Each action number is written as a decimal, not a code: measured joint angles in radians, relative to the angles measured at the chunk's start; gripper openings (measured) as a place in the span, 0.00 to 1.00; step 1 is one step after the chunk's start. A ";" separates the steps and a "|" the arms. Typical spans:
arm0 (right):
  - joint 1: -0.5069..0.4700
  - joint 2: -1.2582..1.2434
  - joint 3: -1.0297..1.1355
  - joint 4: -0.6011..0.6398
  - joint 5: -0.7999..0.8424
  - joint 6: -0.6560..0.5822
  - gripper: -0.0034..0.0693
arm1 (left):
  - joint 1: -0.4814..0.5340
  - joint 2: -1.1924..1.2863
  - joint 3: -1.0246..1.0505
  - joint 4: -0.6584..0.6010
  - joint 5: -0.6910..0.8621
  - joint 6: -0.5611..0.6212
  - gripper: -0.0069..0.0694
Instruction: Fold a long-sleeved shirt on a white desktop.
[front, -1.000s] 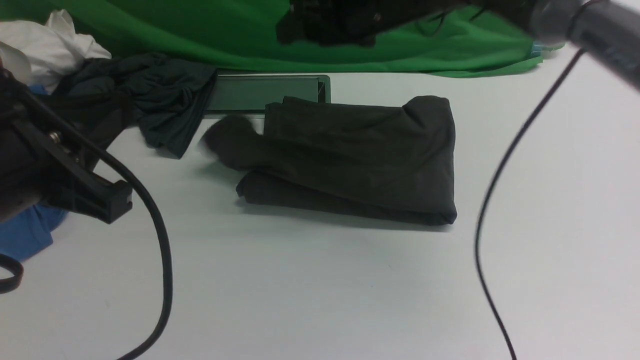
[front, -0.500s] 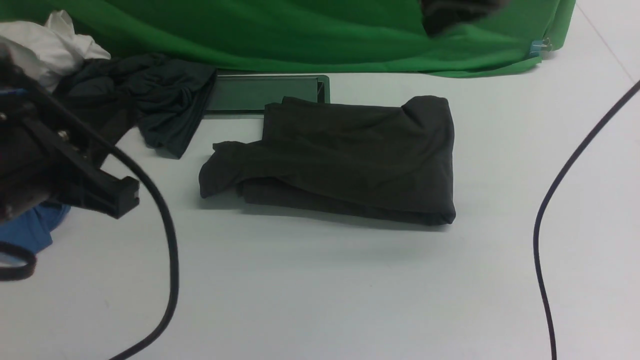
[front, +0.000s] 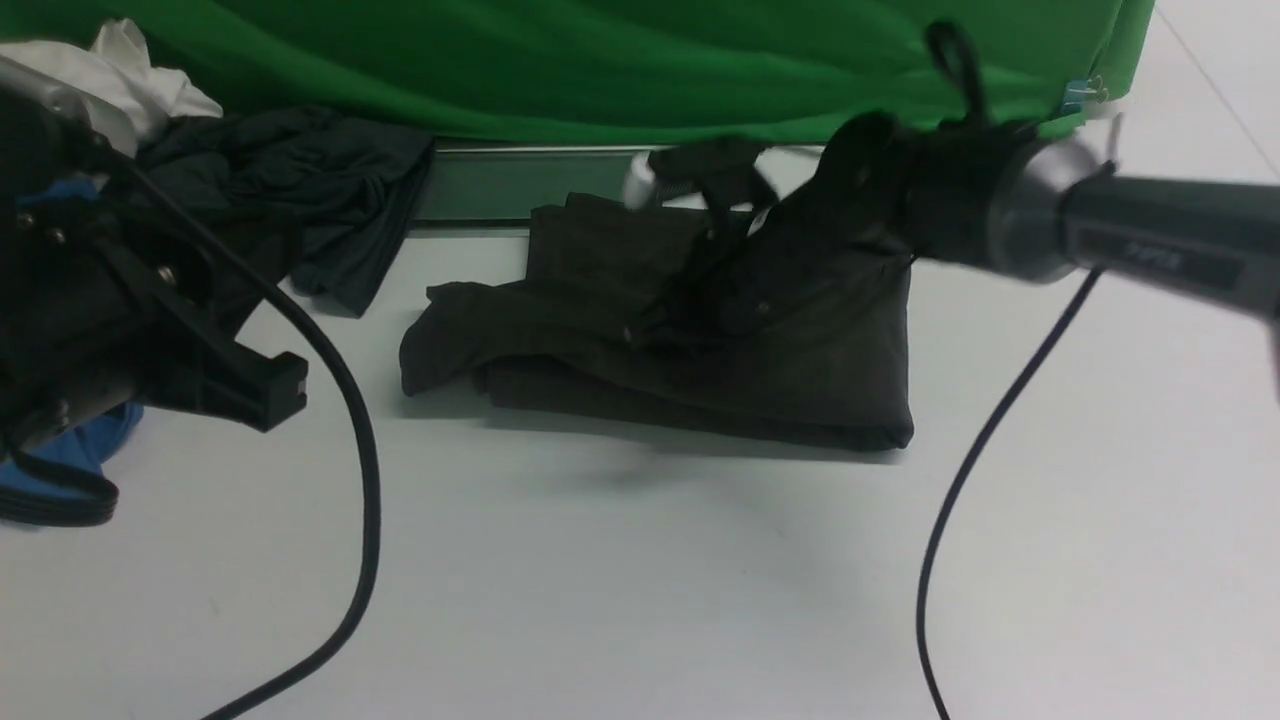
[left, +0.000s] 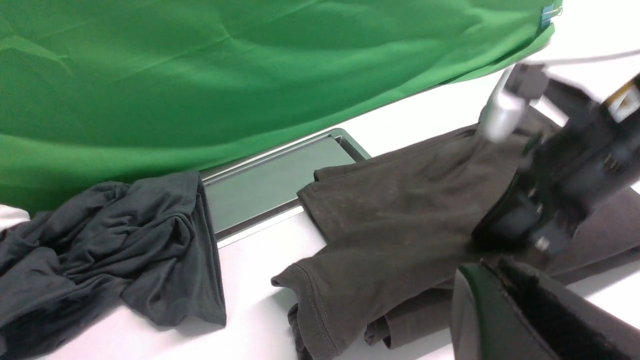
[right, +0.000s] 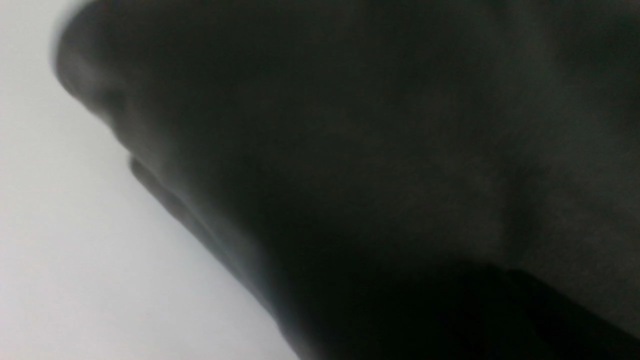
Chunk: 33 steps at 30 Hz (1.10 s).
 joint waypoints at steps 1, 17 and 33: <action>0.001 0.006 0.000 0.000 0.001 0.001 0.07 | 0.000 0.000 0.000 0.000 0.001 0.000 0.11; -0.029 -0.150 -0.035 -0.198 -0.032 0.064 0.07 | 0.000 0.000 0.000 -0.022 0.030 0.000 0.11; -0.224 -0.001 -0.038 -0.217 -0.059 0.147 0.09 | 0.000 -0.142 0.000 -0.025 0.058 0.011 0.11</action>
